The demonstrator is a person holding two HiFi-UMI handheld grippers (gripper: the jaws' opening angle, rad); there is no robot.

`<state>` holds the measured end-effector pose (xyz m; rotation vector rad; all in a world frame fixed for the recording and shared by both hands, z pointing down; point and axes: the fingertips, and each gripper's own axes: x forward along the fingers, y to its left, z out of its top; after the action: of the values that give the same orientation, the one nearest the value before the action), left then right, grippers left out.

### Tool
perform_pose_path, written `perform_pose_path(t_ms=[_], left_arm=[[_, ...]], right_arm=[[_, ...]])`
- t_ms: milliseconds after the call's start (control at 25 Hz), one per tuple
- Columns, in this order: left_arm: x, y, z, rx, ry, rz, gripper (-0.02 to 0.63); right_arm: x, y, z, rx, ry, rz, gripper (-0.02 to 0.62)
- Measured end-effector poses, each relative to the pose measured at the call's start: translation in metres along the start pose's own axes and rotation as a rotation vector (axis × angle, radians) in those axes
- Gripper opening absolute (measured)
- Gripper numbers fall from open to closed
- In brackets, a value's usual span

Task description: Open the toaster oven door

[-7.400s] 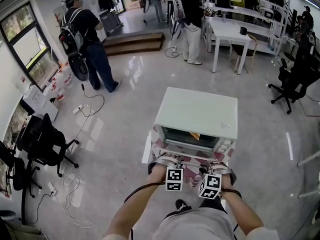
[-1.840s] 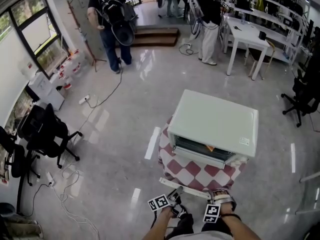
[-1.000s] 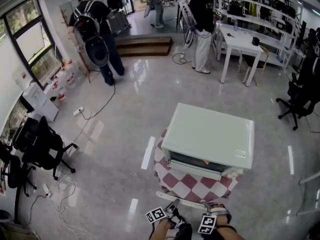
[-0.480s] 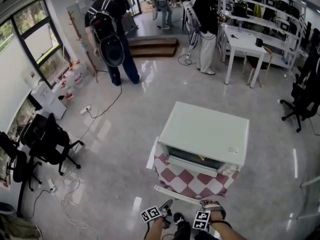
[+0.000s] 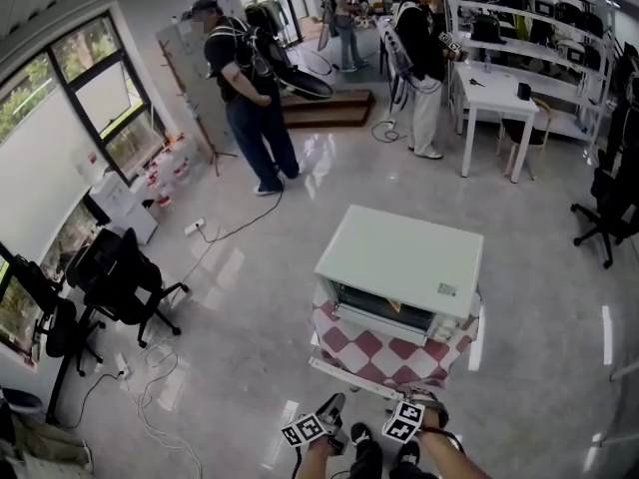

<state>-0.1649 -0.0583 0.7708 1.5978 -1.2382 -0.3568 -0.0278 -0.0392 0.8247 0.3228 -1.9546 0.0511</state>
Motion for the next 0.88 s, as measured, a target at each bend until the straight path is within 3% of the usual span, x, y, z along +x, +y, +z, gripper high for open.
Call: perform_pose_path(t_ms=[440, 640, 880], left_arm=[[-0.005, -0.096, 0.002, 0.39, -0.033, 0.064, 0.074], [-0.01, -0.128, 0.003, 0.477, -0.04, 0.082, 0.075], [-0.022, -0.147, -0.009, 0.586, -0.043, 0.128, 0.075]], right_arm=[[-0.081, -0.027, 0.016, 0.294, -0.266, -0.038, 0.27], [-0.11, -0.033, 0.019, 0.431, -0.376, -0.042, 0.265], [-0.126, -0.036, 0.012, 0.495, -0.467, -0.079, 0.261]])
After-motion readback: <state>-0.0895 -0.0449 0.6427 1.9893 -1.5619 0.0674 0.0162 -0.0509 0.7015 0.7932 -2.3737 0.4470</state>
